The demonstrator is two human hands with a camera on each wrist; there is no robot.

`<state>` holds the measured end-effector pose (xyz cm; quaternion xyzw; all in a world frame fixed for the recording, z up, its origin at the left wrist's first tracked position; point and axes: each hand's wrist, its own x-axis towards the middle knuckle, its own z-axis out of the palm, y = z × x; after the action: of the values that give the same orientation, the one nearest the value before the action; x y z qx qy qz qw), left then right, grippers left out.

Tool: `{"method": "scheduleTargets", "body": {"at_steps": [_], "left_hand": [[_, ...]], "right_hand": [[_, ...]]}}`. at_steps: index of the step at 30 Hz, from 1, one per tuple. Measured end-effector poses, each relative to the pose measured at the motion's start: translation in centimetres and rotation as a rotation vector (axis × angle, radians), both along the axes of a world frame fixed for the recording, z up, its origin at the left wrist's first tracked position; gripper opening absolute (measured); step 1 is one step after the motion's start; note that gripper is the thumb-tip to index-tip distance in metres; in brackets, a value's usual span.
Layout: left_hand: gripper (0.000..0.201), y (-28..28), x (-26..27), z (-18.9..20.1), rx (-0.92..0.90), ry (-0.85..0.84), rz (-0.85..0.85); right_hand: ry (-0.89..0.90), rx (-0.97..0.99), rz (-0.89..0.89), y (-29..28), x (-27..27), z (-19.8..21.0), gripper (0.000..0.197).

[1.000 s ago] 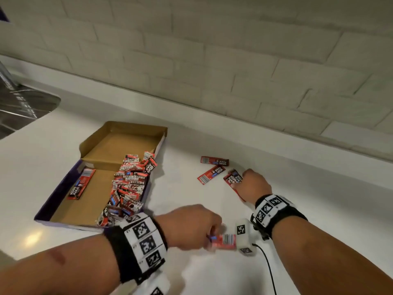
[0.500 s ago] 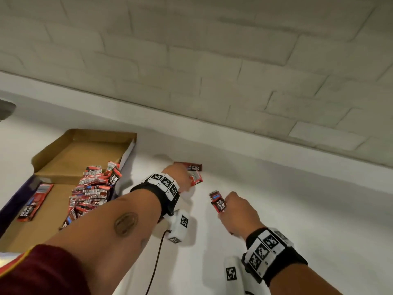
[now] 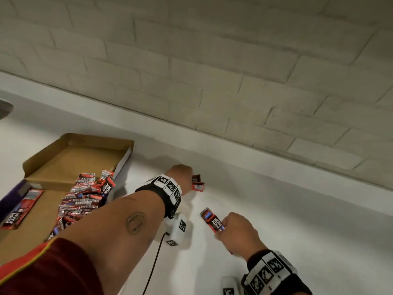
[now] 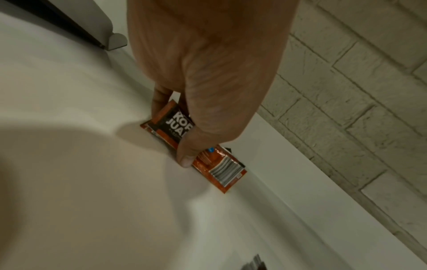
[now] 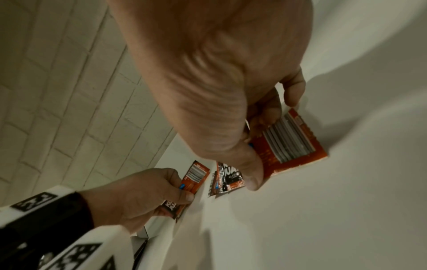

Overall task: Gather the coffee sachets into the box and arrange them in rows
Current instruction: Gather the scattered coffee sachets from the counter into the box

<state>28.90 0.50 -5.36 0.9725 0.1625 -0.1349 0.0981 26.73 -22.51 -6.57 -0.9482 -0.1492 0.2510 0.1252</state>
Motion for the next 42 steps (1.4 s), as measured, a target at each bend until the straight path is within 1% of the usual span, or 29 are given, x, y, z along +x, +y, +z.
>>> {"method": "scheduleTargets", "body": {"at_steps": [3,4,6,7,8,9,11,13,15,17,19,20,21,23,24,25,27,30,32,34,35,36,37,38,39,40,42], "left_hand": [[0.012,-0.4,-1.4,0.2,-0.067,-0.025,0.073],[0.013,-0.5,-2.1,0.3,-0.111,-0.061,0.105],[0.031,-0.7,-3.6,0.3,-0.249,-0.159,0.157],[0.039,-0.9,-4.5,0.6,-0.323,-0.206,0.178],[0.041,-1.2,-5.5,1.1,-0.404,-0.243,0.199],[0.036,-1.4,-6.4,1.3,-0.496,-0.277,0.232],[0.024,-2.1,-8.4,1.9,-0.775,-0.346,0.321],[0.024,-2.8,-10.5,2.4,-1.040,-0.408,0.399],[0.020,-3.8,-12.5,2.8,-1.208,-0.432,0.439],[0.019,-5.0,-14.4,3.6,-1.357,-0.419,0.460],[0.028,-5.9,-16.0,4.5,-1.484,-0.403,0.478],[0.034,-6.1,-16.8,5.1,-1.519,-0.402,0.479],[0.039,-6.0,-17.4,5.4,-1.546,-0.408,0.489],[0.036,-5.5,-18.8,6.1,-1.577,-0.435,0.529],[0.033,-5.3,-19.5,6.4,-1.594,-0.447,0.552],[0.034,-5.1,-20.1,6.7,-1.604,-0.460,0.568],[0.040,-4.8,-21.2,7.3,-1.611,-0.475,0.561],[0.044,-3.7,-23.0,8.1,-1.604,-0.463,0.514],[0.040,-2.6,-24.4,8.8,-1.507,-0.418,0.482],[0.038,-0.6,-25.4,8.6,-1.301,-0.382,0.443],[0.038,0.5,-25.9,8.8,-1.224,-0.375,0.394],[0.033,1.7,-26.2,8.8,-1.163,-0.372,0.342],[0.019,2.8,-26.6,9.1,-1.115,-0.375,0.317],[0.006,4.0,-27.1,9.4,-1.075,-0.395,0.328],[0.014,5.4,-27.5,9.3,-1.044,-0.410,0.351],[0.017,6.8,-27.9,9.3,-1.008,-0.440,0.365],[0.014,9.2,-28.6,9.9,-0.947,-0.476,0.345]], "right_hand": [[-0.021,0.005,0.003,-0.1,0.0,0.1,0.028],[-0.031,0.011,-0.001,-0.1,-0.1,0.1,0.031],[-0.011,0.059,-0.034,-0.5,-0.3,-0.3,0.032],[0.014,0.095,-0.054,-0.6,-0.4,-0.4,0.030],[0.052,0.157,-0.074,-0.8,-0.5,-0.4,0.024],[0.108,0.269,-0.106,-1.0,-0.7,-0.4,0.016],[0.261,0.587,-0.201,-0.9,-1.6,0.4,0.009],[0.378,0.892,-0.311,-0.1,-2.9,1.8,0.010],[0.410,1.070,-0.333,1.1,-4.2,3.3,0.013],[0.417,1.125,-0.272,2.5,-5.8,4.2,0.017],[0.337,1.044,-0.167,4.0,-7.1,4.4,0.020],[0.284,0.985,-0.113,4.6,-7.9,4.7,0.023],[0.250,0.938,-0.060,5.1,-8.6,4.8,0.030],[0.225,0.868,0.028,6.1,-10.0,5.3,0.039],[0.205,0.850,0.067,6.5,-10.7,5.4,0.039],[0.189,0.838,0.099,7.0,-11.3,5.4,0.040],[0.163,0.843,0.157,7.8,-12.6,5.5,0.049],[0.167,0.818,0.222,8.8,-13.9,5.9,0.058],[0.203,0.775,0.258,9.4,-14.8,6.8,0.057],[0.215,0.752,0.302,10.4,-15.5,7.7,0.047],[0.209,0.747,0.325,11.0,-15.9,8.2,0.043],[0.195,0.735,0.352,11.7,-16.1,8.5,0.040],[0.181,0.721,0.382,12.6,-16.2,8.8,0.038],[0.171,0.704,0.417,13.6,-16.3,9.1,0.039],[0.164,0.682,0.450,14.6,-16.5,9.5,0.043],[0.155,0.664,0.482,15.8,-16.6,9.9,0.045],[0.127,0.642,0.533,18.3,-16.9,11.1,0.043]]}}
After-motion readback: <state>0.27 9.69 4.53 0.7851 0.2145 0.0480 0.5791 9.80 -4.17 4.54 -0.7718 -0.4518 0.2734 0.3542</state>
